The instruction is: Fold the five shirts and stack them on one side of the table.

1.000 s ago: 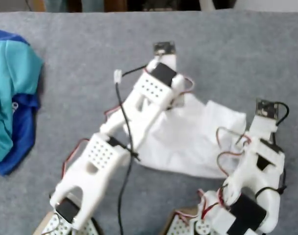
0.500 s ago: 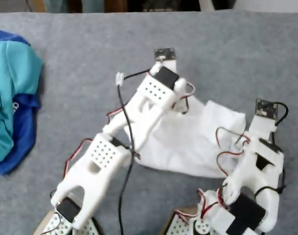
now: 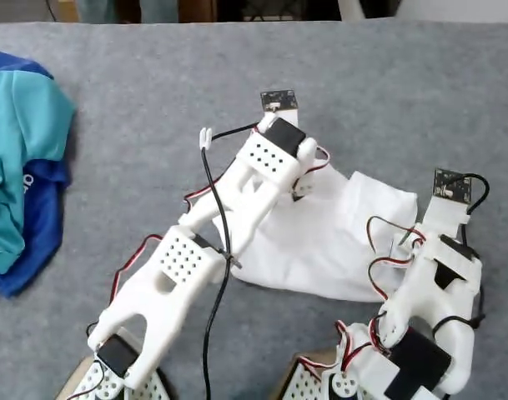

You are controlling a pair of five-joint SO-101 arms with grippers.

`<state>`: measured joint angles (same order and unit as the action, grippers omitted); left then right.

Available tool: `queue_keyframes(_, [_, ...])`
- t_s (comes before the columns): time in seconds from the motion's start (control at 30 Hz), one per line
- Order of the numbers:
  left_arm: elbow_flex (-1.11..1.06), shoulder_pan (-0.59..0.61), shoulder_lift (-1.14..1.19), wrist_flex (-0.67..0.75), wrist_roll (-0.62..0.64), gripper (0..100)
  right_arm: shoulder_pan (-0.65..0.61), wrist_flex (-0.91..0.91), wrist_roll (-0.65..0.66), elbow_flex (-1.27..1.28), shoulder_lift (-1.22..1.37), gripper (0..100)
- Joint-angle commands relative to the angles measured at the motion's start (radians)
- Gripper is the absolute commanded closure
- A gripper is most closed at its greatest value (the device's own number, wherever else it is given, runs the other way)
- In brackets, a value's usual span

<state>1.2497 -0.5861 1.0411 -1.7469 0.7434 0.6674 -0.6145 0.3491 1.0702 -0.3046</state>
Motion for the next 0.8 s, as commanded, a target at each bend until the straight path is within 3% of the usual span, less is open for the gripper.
queue_keyframes(0.0, [0.082, -0.004, -0.009, -0.003, 0.009, 93, 0.011, 0.018, -0.008, 0.002, -0.028, 95.6])
queue_keyframes(0.5, [0.127, 0.001, -0.011, -0.005, 0.002, 97, 0.011, 0.018, -0.008, 0.002, -0.028, 95.6])
queue_keyframes(0.77, [0.311, 0.091, -0.069, -0.017, -0.173, 97, 0.018, -0.017, -0.006, -0.041, -0.077, 91.5])
